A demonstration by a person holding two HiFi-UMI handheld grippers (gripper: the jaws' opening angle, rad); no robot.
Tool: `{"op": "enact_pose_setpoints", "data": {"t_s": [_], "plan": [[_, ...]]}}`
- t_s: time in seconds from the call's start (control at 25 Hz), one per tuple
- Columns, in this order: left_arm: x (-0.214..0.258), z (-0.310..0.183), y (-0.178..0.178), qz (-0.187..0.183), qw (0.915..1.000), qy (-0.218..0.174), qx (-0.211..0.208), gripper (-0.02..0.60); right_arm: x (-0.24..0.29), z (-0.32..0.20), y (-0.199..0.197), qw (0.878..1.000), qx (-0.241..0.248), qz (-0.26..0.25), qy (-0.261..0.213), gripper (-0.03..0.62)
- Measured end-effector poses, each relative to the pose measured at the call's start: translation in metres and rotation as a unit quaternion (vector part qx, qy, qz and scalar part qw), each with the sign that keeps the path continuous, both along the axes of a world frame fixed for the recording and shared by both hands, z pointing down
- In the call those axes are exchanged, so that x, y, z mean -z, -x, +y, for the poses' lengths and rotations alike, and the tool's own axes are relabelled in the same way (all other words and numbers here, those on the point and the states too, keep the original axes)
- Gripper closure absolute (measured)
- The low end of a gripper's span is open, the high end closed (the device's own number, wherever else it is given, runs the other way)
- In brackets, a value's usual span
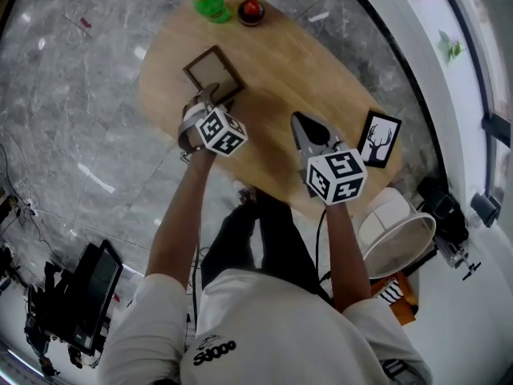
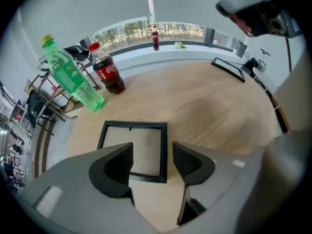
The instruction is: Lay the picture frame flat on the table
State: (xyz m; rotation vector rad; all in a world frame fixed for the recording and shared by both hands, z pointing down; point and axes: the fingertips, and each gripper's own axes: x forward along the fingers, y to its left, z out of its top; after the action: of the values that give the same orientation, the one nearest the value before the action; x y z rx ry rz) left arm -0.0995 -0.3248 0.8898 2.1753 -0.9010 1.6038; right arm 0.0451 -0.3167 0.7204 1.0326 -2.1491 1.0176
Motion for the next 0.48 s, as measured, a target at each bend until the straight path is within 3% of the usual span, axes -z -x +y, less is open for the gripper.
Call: {"op": "enact_pose_setpoints", "data": {"t_s": [0.2,0.36,0.48], "plan": [[0.044,0.013,0.009,0.039,0.9983,-0.008,0.044,0.345,0.034,0.001,0.012,0.999,0.016,-0.007,-0.028,0.591],[0.091,0.03,0.016,0.092,0.9909,-0.005,0.098,0.388,0.074,0.01,0.022,0.998,0.041,-0.003,-0.057,0.591],[0.132,0.038,0.022,0.113,0.9858,-0.027,0.121,0.409,0.103,0.017,0.022,0.995,0.058,0.01,-0.081,0.591]]}}
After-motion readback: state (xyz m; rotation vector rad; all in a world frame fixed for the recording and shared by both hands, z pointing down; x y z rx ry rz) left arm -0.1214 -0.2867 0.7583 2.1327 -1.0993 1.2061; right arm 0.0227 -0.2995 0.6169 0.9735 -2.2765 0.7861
